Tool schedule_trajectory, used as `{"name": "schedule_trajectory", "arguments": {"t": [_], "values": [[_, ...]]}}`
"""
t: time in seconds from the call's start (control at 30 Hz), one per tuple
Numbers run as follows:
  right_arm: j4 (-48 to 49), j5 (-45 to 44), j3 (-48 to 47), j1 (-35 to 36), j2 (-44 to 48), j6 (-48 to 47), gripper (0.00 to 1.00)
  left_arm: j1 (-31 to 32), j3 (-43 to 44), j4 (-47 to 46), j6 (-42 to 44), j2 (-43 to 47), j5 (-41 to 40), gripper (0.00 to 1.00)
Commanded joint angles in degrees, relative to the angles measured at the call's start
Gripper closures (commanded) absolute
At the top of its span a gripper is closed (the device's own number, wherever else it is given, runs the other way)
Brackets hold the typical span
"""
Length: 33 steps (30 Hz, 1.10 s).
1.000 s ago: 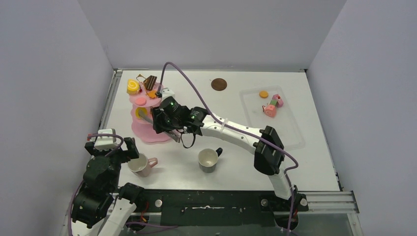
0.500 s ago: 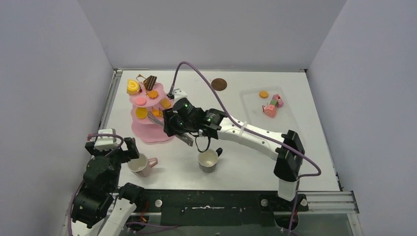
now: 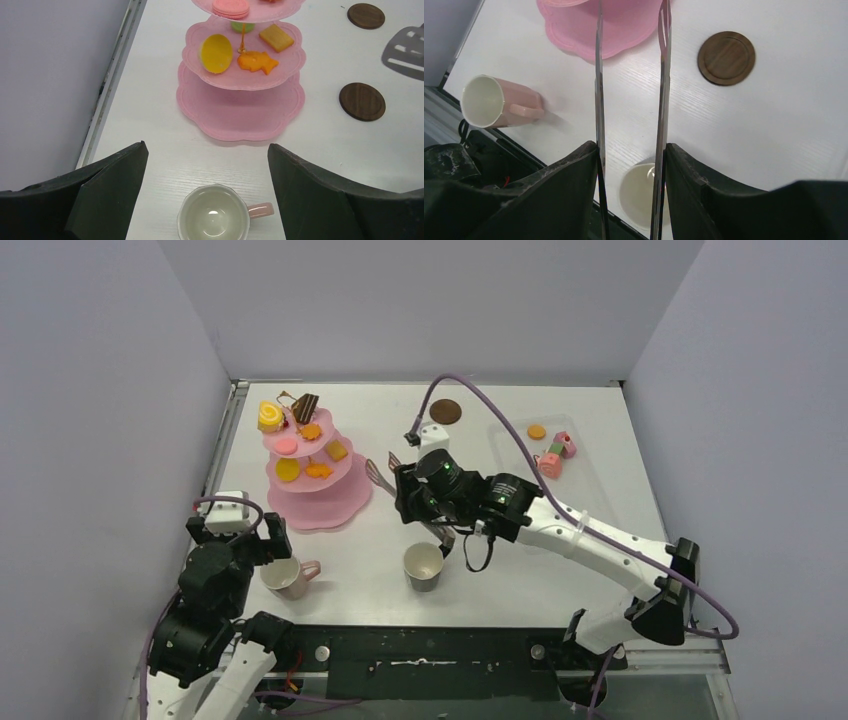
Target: Serve the afternoon tea
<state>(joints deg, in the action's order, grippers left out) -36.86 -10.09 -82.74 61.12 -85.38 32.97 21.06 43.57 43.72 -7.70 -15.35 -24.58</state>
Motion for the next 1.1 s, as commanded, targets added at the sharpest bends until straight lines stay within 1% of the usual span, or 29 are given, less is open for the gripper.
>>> {"name": "schedule_trajectory", "arguments": {"t": [0.0,0.2,0.43,0.6,0.73,0.9,1.07], "values": [[-1.5,-4.8,3.2,-3.0,5.8,-0.9,0.51,0.2,2.3,-3.3,-0.4,-1.3,1.4,0.11],[-5.2,-4.5,4.9,-7.9,8.6,-1.7,0.51,0.1,2.2,-3.7,-0.4,-1.7,1.1,0.11],[-9.2,-8.8,5.2,-14.2,9.9,-3.6,0.51,0.1,3.1,-3.7,-0.5,-3.4,3.5,0.11],[-11.4,-7.8,6.0,-23.7,10.7,-5.3,0.51,0.1,2.7,-3.5,-0.5,-3.7,4.5,0.11],[-12.4,-7.9,5.7,-29.7,11.2,-7.4,0.51,0.1,2.0,-2.9,-0.6,-3.1,5.4,0.11],[-14.3,-8.5,4.8,-37.0,9.3,-9.5,0.5,0.1,1.5,-2.4,-0.6,-1.9,5.4,0.11],[-13.7,-8.8,7.0,-43.6,7.9,-10.4,0.5,0.3,1.1,-2.6,0.1,-1.5,5.5,0.11]]}}
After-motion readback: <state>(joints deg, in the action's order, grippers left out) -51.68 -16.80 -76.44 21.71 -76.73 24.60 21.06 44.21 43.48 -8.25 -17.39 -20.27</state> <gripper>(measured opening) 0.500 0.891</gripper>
